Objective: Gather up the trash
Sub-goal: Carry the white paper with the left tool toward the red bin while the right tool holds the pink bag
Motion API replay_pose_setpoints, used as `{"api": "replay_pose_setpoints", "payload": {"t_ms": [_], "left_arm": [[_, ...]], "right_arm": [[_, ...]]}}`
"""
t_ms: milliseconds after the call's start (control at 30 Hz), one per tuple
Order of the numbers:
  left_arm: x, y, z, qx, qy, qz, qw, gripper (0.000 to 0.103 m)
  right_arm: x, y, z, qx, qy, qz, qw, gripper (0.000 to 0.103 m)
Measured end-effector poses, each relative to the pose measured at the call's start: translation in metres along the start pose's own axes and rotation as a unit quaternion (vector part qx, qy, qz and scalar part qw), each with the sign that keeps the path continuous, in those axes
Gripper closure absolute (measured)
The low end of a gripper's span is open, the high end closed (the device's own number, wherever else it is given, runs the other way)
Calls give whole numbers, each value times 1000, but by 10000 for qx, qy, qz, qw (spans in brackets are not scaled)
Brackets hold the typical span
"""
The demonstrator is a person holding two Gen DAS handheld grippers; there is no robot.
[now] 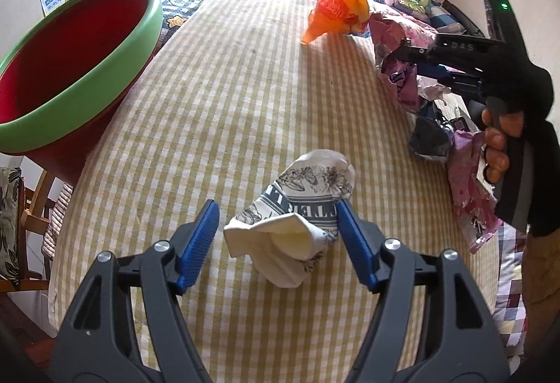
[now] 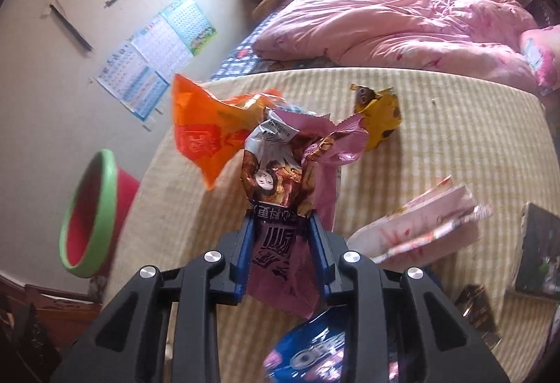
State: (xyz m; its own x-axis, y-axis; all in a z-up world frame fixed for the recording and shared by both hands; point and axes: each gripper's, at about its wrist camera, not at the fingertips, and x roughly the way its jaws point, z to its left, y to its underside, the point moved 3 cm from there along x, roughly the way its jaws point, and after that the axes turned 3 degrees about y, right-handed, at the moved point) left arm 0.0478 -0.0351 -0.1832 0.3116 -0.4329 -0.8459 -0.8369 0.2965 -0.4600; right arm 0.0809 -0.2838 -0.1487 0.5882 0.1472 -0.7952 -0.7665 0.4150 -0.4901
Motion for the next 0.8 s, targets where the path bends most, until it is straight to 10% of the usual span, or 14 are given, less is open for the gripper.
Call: {"api": "replay_pose_setpoints", "payload": {"t_ms": [667,800], "left_arm": [[22,-12,-6,321,142,226,9991,35],[20,-12,-6,296,198,167,9992,49]], "right_arm": [[-57,33,45,-12,-836,-293,9961,73],[-61,34,50,-79,-847,-340,9958,73]]}}
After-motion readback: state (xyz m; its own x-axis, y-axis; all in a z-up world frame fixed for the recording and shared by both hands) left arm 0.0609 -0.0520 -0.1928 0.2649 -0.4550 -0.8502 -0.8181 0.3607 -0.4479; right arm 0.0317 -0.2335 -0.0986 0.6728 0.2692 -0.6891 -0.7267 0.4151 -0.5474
